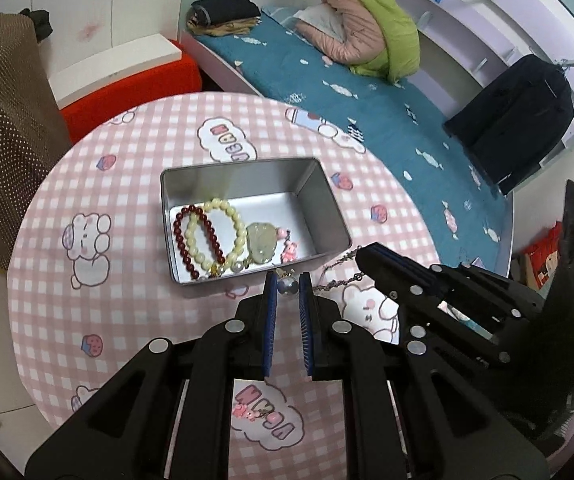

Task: Organize jewelry
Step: 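Carry the chains into the grey tray and open both tools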

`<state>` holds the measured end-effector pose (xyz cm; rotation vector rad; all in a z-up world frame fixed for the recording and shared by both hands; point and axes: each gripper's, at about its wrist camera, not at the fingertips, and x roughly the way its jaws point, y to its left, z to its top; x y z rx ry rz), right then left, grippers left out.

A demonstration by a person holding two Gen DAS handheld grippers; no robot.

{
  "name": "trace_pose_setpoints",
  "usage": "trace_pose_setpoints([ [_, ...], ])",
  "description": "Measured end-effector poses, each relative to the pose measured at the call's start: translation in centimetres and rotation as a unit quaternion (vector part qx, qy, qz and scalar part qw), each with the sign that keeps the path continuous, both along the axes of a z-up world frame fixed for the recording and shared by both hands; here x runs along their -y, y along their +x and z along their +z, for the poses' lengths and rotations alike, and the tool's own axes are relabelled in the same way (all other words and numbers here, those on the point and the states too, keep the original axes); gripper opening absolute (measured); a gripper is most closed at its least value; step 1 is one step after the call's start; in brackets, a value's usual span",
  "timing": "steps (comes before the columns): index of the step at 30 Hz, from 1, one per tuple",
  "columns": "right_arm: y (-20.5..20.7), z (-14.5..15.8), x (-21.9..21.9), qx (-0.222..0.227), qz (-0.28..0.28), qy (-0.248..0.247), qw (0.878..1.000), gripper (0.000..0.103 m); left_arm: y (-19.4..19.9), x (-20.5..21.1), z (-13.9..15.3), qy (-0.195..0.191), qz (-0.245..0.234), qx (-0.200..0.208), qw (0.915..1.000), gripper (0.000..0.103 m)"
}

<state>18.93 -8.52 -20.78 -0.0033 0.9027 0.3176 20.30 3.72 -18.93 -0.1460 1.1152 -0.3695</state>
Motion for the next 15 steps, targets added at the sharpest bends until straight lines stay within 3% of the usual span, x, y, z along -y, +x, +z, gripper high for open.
trace_pose_setpoints([
  [15,1.3,5.5,0.4,0.065,-0.008,0.039,0.997,0.003,1.6,-0.6,1.1,0.010,0.036,0.013,0.9992,0.011],
])
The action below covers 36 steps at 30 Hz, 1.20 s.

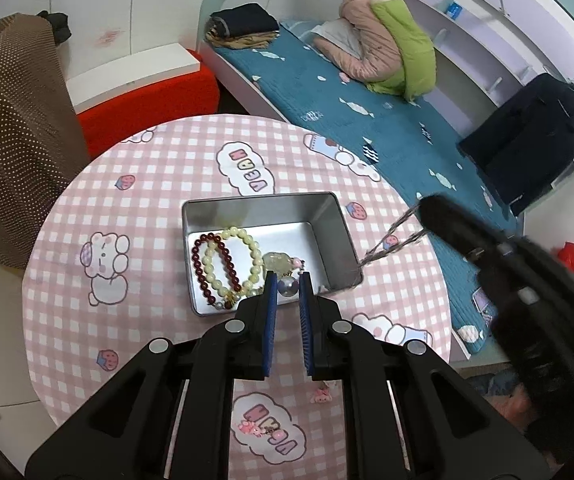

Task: Organize jewelry
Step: 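Carry the chains into the grey tray and open both tools, then move both tools to the small pink charms and close on them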

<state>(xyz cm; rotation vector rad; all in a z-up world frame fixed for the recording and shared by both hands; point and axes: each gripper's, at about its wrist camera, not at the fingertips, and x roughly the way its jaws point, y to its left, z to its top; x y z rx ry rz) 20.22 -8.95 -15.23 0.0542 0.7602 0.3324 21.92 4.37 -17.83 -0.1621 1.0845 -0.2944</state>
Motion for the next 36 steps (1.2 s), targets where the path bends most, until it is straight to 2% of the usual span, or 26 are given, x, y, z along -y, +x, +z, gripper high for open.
trace_pose_setpoints([
  [4,0.7,0.2,-0.2,0.006,0.002,-0.003,1.000,0.003,0.6,-0.3,-0.5,0.005,0.006,-0.004,1.0000,0.011],
  [11,1.4,-1.3,-0.1,-0.018,0.000,-0.009,1.000,0.003,1.6,-0.3,-2.5,0.008,0.000,-0.034,0.9994,0.012],
  [15,1.6,-1.9,-0.1,-0.030,0.000,-0.012,0.999,0.003,1.6,-0.7,-3.0,0.010,0.015,-0.042,0.9990,0.012],
  [24,1.7,-3.0,-0.3,-0.051,0.006,-0.017,0.999,0.003,0.3,-2.0,-2.5,0.015,0.028,-0.044,0.9985,0.012],
  [27,1.6,-3.4,-0.2,-0.061,0.001,-0.019,0.998,0.009,-0.2,-2.4,-2.4,0.017,0.032,-0.045,0.9983,0.013],
  [30,1.4,-3.9,0.4,-0.077,-0.009,-0.011,0.997,0.033,-1.0,-2.9,-2.4,0.019,0.038,-0.049,0.9979,0.013],
  [31,1.3,-4.0,0.6,-0.078,-0.014,-0.012,0.997,0.034,-1.2,-3.0,-2.4,0.020,0.040,-0.050,0.9978,0.013],
  [33,1.0,-4.1,1.0,-0.079,-0.018,-0.013,0.997,0.035,-1.7,-3.3,-2.5,0.021,0.043,-0.053,0.9974,0.024],
  [36,0.6,-4.3,1.4,-0.081,-0.026,-0.018,0.996,0.035,-2.5,-3.6,-2.6,0.024,0.045,-0.057,0.9971,0.026],
])
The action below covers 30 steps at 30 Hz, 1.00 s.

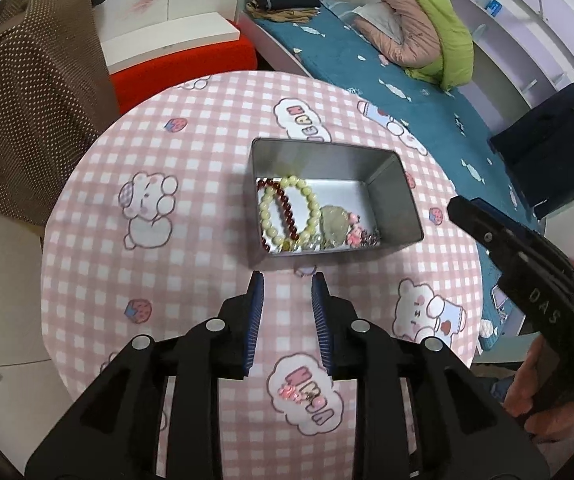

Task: Organize jewelry
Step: 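Move both tools to the small pink charms and close on them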

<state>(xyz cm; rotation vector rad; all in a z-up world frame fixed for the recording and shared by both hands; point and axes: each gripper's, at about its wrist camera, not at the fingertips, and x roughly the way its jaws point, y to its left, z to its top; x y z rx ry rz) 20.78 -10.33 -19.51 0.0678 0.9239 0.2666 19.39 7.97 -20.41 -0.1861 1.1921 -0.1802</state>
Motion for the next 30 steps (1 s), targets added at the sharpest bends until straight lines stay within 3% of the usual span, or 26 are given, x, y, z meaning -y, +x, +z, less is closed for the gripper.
trace_pose_setpoints([
  [4,-0.8,-0.4,1.0,-0.003,-0.015,-0.006,1.000,0.035,-1.0,-0.3,-0.6,0.003,0.002,-0.010,0.9999,0.029],
  [7,-1.5,-1.0,1.6,-0.004,-0.023,-0.017,1.000,0.035,-1.8,-0.3,-1.0,0.007,0.001,-0.014,0.9999,0.046],
  [12,-2.7,-2.9,2.0,-0.025,-0.025,-0.035,0.999,0.035,-2.6,0.0,-2.4,0.010,-0.001,-0.042,0.9991,0.055],
  [24,-5.6,-7.6,0.5,-0.095,0.016,-0.026,0.995,0.035,-4.3,0.8,-5.3,0.012,-0.015,-0.085,0.9962,0.057],
  [30,-6.1,-8.7,-0.6,-0.114,0.039,-0.014,0.993,0.028,-4.8,0.3,-6.1,-0.001,-0.009,-0.096,0.9954,0.057],
])
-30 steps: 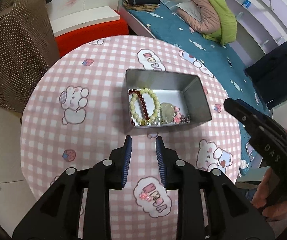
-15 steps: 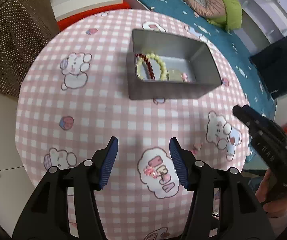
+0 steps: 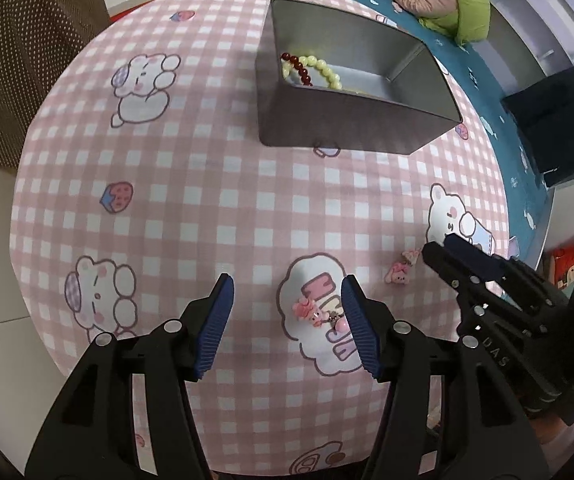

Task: Organize jewelry
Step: 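Move both tools to the small pink charms and close on them, then lift the pink bear charm with the left tool while the right tool lifts a pink charm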

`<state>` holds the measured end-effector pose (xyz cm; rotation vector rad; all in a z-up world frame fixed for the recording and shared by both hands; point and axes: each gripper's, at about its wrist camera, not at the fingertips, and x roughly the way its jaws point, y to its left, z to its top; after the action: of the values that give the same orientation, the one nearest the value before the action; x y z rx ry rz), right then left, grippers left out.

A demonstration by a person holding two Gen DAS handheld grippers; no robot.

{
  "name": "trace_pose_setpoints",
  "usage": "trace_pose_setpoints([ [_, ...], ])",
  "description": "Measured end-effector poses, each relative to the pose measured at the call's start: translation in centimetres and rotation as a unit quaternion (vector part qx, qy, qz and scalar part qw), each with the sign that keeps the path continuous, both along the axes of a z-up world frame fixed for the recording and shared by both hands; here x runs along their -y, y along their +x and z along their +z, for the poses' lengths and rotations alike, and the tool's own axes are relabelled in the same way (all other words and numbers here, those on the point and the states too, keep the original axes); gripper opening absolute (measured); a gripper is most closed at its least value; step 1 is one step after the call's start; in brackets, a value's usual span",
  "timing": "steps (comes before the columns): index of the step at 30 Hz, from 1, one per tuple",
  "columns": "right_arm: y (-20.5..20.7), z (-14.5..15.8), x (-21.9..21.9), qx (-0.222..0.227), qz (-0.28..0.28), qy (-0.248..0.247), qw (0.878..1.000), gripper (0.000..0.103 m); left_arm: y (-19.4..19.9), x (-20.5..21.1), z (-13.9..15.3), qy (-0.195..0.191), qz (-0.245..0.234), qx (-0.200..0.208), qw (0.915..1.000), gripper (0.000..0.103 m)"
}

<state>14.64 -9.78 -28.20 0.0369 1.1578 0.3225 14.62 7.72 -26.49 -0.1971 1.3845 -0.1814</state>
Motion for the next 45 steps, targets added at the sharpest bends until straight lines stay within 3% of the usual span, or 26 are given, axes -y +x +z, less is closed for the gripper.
trace_pose_setpoints([
  [10,0.0,-0.8,-0.6,-0.007,0.009,0.008,1.000,0.007,-0.3,-0.5,-0.8,-0.031,-0.013,-0.022,0.9992,0.053],
  [13,-0.1,-0.9,-0.5,-0.008,0.010,0.008,1.000,0.005,-0.3,-0.6,-1.4,-0.035,-0.012,-0.034,0.9987,0.044],
  [17,-0.1,-0.8,-0.5,-0.007,0.008,0.007,1.000,0.005,-0.3,-0.3,-2.8,-0.031,-0.001,-0.054,0.9981,0.019],
  [22,-0.2,-0.9,0.1,-0.010,0.002,0.006,1.000,0.005,-0.3,-0.4,-3.1,-0.033,0.004,-0.052,0.9981,0.013],
  [24,-0.3,-0.9,0.3,-0.011,0.000,0.007,1.000,0.003,-0.3,-0.1,-3.1,-0.034,0.004,-0.049,0.9982,0.000],
  [34,0.1,0.0,1.0,-0.001,-0.003,0.007,1.000,0.001,0.0,-0.1,-2.0,-0.038,-0.002,-0.056,0.9977,0.002],
  [42,0.4,0.5,1.2,0.006,-0.005,0.000,1.000,0.001,0.2,1.0,-3.1,-0.021,0.015,-0.089,0.9957,0.038],
  [45,0.5,0.4,1.4,0.003,-0.005,-0.002,1.000,0.001,0.1,1.9,-3.2,-0.002,0.018,-0.090,0.9958,0.041],
])
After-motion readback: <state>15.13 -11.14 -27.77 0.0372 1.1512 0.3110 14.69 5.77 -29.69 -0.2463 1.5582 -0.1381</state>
